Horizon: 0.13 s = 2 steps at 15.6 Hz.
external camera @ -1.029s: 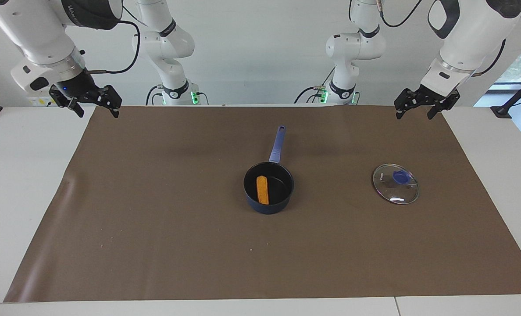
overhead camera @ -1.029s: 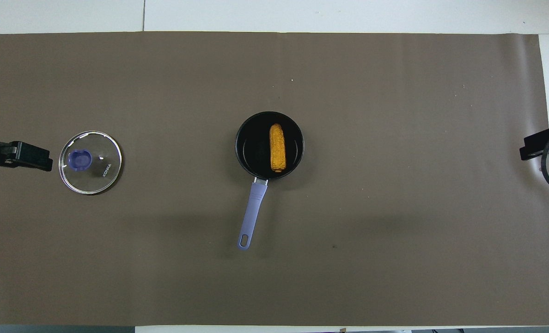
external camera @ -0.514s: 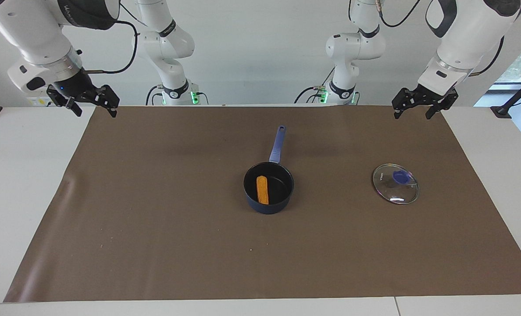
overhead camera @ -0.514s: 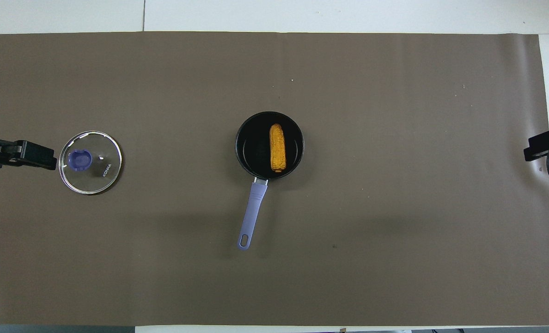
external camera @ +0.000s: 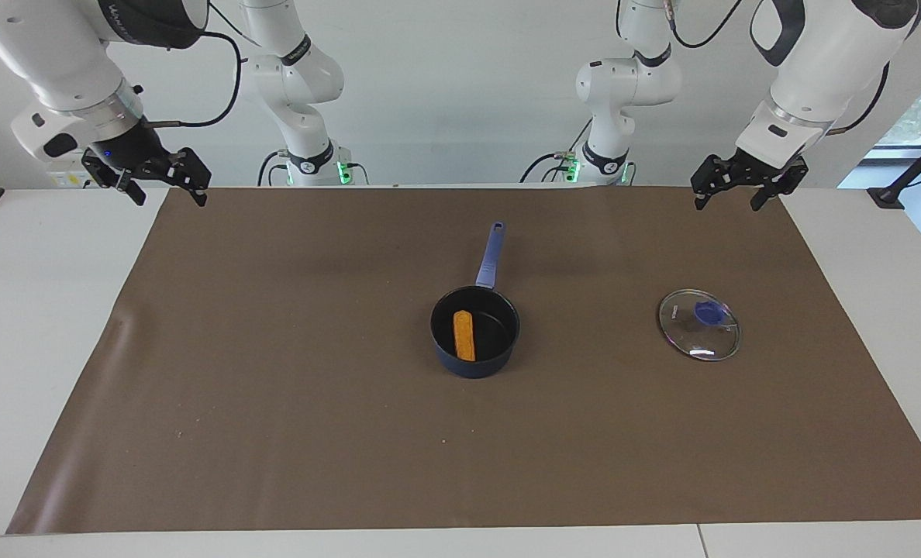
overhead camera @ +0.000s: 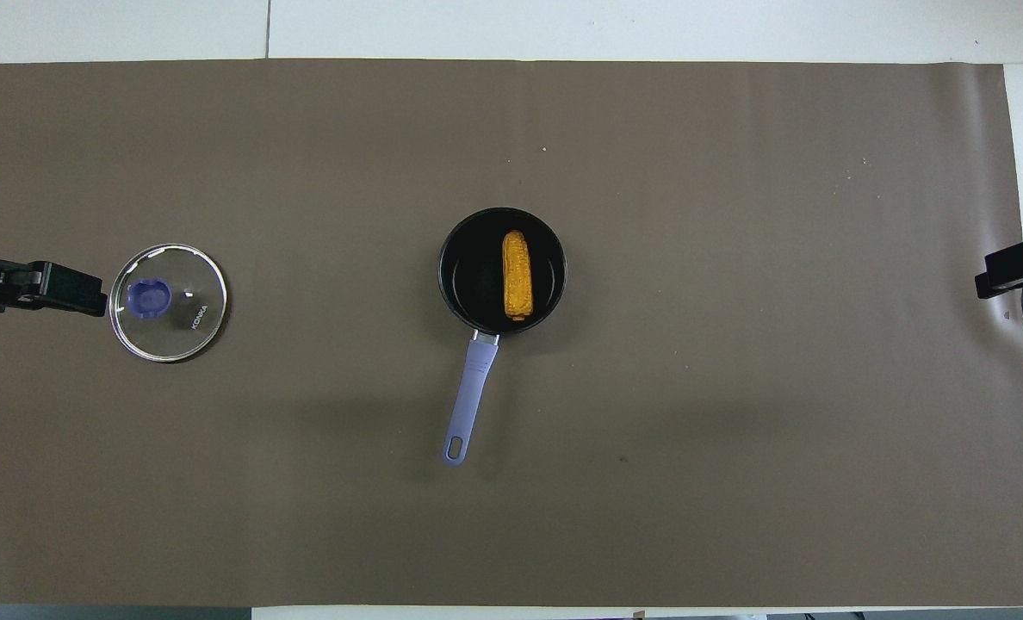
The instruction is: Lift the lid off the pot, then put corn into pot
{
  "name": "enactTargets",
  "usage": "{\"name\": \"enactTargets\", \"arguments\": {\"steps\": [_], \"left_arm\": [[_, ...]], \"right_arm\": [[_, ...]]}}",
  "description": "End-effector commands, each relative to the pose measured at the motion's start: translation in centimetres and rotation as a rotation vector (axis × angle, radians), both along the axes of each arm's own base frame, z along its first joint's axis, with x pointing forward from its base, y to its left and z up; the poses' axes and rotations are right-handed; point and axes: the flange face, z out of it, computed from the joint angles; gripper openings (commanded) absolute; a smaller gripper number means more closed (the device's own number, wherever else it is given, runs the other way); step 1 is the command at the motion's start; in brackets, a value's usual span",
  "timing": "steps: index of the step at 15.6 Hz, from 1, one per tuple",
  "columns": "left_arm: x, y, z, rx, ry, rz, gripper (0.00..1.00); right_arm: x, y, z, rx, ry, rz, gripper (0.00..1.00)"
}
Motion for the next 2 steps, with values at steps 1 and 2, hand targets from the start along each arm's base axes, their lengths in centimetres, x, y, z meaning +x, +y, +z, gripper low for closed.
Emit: {"name": "enactTargets", "arguments": {"steps": [1,2], "left_arm": [[-0.18,-0.22,0.37,-0.02,0.003,0.009,1.0],[-0.14,0.02,0.39,-0.02,0.002,0.013,1.0]], "right_arm": [[-0.26,-0.41,0.54,0.02,0.004,0.016,1.0],[-0.24,-0.26,0.54,0.019,0.004,0.019,1.0]]}}
